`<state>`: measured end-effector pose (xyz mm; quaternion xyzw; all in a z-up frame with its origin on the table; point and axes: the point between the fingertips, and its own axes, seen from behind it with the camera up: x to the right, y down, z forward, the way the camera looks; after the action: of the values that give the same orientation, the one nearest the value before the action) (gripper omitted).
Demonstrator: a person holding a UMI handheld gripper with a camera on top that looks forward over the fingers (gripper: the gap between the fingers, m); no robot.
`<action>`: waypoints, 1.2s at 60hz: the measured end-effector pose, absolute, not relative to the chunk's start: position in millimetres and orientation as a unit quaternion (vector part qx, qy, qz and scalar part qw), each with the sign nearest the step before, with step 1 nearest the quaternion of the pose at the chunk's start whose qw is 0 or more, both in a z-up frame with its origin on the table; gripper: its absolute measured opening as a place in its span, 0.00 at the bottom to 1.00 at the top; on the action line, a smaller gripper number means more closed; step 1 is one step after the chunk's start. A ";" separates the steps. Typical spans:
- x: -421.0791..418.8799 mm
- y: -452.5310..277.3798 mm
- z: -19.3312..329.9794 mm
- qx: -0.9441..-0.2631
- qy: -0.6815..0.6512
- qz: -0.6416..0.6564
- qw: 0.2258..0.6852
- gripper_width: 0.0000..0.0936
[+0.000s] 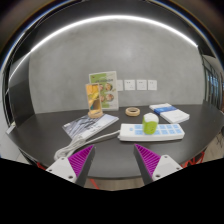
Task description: Unplug charger
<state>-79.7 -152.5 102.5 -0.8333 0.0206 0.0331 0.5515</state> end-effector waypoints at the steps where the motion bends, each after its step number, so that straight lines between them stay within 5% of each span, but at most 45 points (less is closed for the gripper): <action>1: -70.9 -148.2 100.9 -0.833 0.022 0.031 0.552 0.86; 31: 68.0 19.8 70.4 -0.810 0.015 0.008 0.586 0.83; 34: 68.9 29.6 66.1 -0.809 0.002 0.000 0.588 0.56; 46: 70.5 36.4 67.8 -0.800 0.032 0.020 0.599 0.37; 54: 69.9 38.3 66.7 -0.811 0.035 0.011 0.583 0.34; 57: 68.3 35.8 92.0 -0.797 0.024 0.000 0.603 0.34; 66: 82.1 25.8 245.9 -0.706 -0.008 -0.084 0.703 0.34; 72: 105.8 18.1 267.8 -0.700 0.011 -0.116 0.705 0.34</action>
<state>105.8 18.1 267.8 -0.6997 0.0106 -0.1161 0.7048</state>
